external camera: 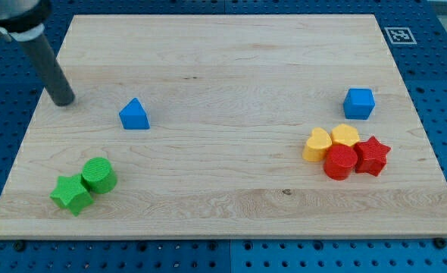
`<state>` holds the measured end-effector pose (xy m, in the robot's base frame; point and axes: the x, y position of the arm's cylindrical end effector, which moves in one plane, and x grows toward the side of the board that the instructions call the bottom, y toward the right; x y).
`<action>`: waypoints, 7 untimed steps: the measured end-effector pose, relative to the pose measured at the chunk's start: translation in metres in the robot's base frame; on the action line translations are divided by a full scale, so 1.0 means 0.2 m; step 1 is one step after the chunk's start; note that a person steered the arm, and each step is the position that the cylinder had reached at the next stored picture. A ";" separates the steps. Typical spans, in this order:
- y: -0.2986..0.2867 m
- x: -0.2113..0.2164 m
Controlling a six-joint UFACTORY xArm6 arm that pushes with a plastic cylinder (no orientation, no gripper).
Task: Slide the blue triangle towards the right
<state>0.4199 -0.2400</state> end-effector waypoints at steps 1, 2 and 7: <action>0.23 0.04; 0.23 0.06; 0.79 0.31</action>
